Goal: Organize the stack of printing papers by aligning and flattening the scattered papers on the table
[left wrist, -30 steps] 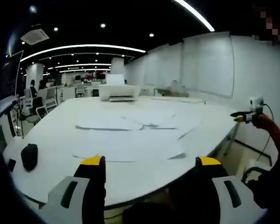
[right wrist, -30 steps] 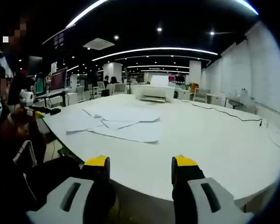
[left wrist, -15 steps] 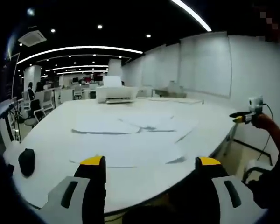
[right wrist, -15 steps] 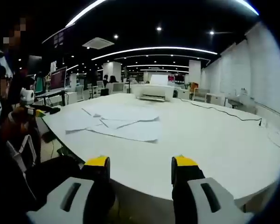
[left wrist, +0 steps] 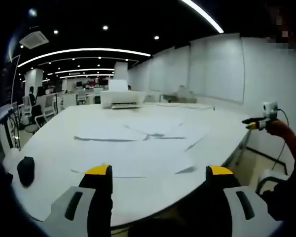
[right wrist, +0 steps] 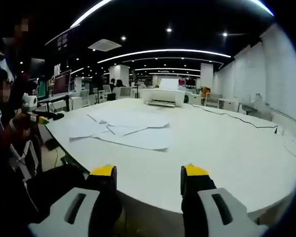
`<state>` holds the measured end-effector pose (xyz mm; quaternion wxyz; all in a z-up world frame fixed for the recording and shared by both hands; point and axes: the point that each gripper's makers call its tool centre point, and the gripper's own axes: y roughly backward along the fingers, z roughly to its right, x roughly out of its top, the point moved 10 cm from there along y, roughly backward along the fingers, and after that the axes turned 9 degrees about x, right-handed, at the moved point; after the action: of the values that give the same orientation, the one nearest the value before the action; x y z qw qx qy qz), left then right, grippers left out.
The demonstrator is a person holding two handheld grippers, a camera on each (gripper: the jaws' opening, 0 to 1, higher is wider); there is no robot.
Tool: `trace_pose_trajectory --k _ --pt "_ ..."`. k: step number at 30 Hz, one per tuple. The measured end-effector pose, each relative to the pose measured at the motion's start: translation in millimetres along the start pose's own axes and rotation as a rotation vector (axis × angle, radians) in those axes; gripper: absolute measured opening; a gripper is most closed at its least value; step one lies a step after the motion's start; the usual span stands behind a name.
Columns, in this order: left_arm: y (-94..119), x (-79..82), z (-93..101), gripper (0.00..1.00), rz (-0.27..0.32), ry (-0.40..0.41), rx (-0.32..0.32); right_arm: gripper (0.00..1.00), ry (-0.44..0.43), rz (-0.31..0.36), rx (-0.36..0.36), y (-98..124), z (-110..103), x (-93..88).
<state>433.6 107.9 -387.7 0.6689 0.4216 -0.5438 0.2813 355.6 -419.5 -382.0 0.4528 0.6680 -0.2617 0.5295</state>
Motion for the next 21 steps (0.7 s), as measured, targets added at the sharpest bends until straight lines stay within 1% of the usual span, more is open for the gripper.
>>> trace_pose_trajectory --k 6,12,21 --pt "0 1.3 2.7 0.79 0.004 0.001 -0.007 0.47 0.005 -0.007 0.009 -2 -2 -0.1" --pt "-6 -2.3 2.0 0.79 -0.003 0.005 -0.006 0.47 0.003 -0.007 0.01 -6 -1 -1.4" --pt "-12 -1.8 2.0 0.78 -0.001 0.008 -0.01 0.47 0.0 0.005 0.014 -11 -1 0.1"
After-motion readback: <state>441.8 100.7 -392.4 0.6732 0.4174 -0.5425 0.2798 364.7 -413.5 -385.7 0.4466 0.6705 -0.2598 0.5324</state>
